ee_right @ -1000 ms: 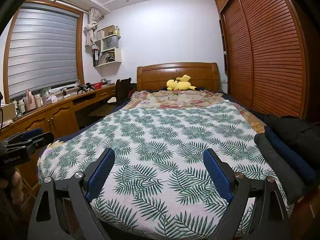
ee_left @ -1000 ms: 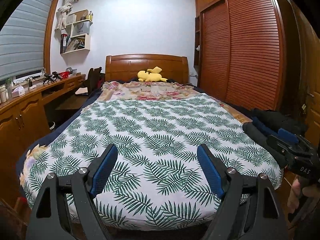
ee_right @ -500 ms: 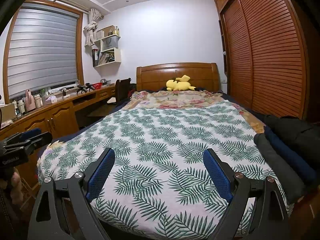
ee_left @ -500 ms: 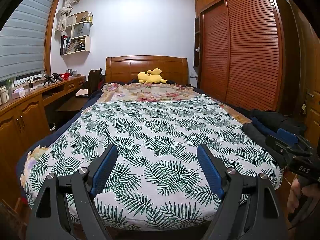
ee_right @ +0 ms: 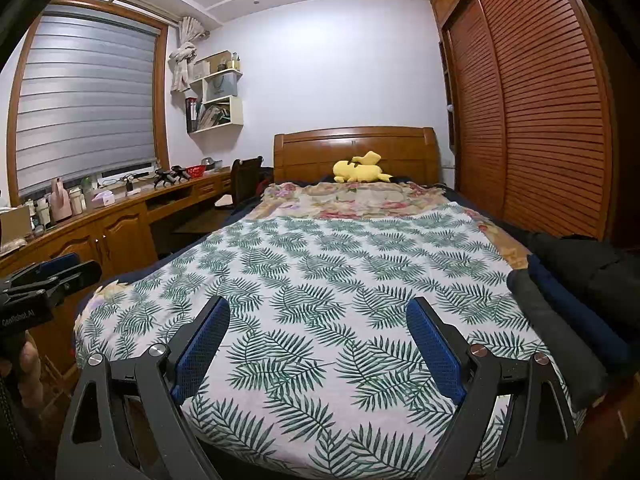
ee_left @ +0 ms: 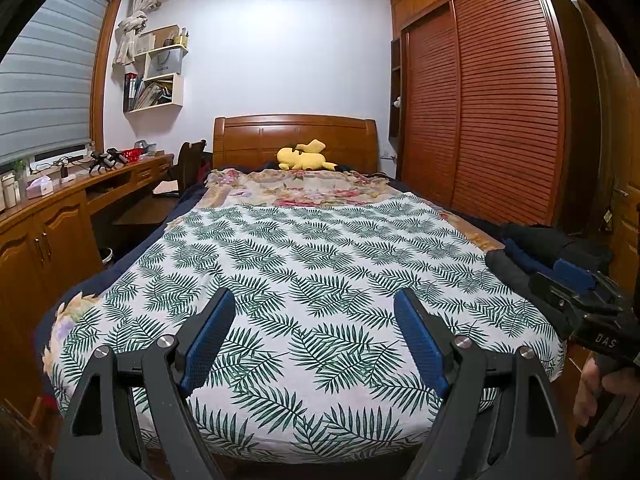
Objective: Fold large clothes
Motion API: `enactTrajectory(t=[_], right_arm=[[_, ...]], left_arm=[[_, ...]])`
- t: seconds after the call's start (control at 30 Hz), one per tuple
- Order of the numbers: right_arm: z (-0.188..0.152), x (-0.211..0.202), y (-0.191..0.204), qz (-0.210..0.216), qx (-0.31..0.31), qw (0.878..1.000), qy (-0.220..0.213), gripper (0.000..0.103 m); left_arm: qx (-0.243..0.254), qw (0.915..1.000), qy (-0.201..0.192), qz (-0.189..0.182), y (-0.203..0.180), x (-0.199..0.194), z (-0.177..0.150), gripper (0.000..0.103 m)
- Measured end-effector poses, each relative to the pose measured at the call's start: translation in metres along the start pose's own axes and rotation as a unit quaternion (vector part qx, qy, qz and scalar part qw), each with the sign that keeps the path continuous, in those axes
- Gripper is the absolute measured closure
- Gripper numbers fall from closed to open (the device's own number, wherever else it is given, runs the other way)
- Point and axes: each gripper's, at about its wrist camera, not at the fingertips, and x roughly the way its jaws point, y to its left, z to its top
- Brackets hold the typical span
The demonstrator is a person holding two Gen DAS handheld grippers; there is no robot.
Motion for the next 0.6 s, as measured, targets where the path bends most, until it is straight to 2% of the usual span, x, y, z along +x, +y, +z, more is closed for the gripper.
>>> enactTrajectory(t=[0.6], right_arm=[[-0.0003, -0.0021, -0.0080, 0.004, 0.000, 1.000, 0.003, 0.012]], left_arm=[[0.002, 1.0000, -0.003, 0.000, -0.0026, -0.0036, 0.0009, 0.021]])
